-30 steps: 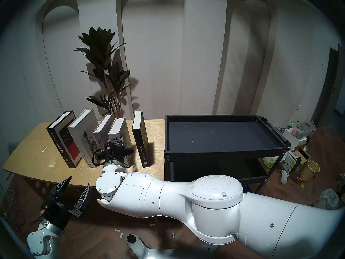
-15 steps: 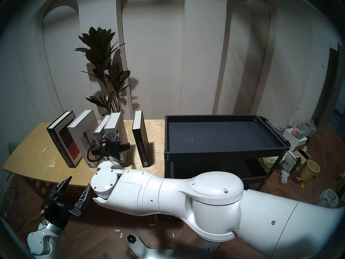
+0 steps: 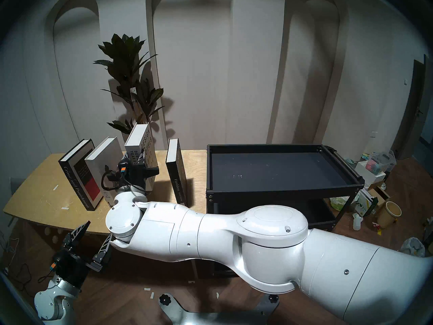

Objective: Move the books from the display table onto the shelf, standing them upright with spines facing out and tallest at one end

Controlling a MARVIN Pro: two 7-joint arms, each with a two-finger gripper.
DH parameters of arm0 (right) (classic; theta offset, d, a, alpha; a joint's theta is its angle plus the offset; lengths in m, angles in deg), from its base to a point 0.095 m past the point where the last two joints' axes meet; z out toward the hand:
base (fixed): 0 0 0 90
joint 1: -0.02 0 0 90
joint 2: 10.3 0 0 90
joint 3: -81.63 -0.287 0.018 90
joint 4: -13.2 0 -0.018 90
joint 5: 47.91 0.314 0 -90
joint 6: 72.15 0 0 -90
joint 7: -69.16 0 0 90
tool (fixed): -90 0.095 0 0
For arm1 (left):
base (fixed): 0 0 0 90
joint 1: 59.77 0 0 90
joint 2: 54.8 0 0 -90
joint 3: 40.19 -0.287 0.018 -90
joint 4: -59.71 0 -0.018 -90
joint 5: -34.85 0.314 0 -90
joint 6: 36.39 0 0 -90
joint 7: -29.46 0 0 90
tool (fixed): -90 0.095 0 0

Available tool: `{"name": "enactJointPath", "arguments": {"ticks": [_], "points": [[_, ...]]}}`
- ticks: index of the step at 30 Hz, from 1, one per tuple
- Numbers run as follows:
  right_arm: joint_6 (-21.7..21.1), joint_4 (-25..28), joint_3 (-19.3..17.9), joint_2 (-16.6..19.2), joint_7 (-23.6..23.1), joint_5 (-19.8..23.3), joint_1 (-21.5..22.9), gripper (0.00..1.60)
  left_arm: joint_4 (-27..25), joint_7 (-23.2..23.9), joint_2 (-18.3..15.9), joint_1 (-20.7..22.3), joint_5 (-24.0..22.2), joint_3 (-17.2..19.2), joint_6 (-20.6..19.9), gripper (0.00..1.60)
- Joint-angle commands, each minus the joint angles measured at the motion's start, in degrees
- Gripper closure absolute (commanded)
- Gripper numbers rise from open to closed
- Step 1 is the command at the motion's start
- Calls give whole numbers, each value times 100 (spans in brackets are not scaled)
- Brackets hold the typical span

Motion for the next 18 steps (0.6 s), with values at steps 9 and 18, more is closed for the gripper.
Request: {"name": "enactJointPath", "arguments": {"ticks": [9,18], "points": [[-85,438,-317,-93,477,-504,927,160,-86,7,-2,-6,5,15,11,0],[-175,622,-612,-93,880,-809,1465,160,-92,9,2,-8,6,18,10,0]]}}
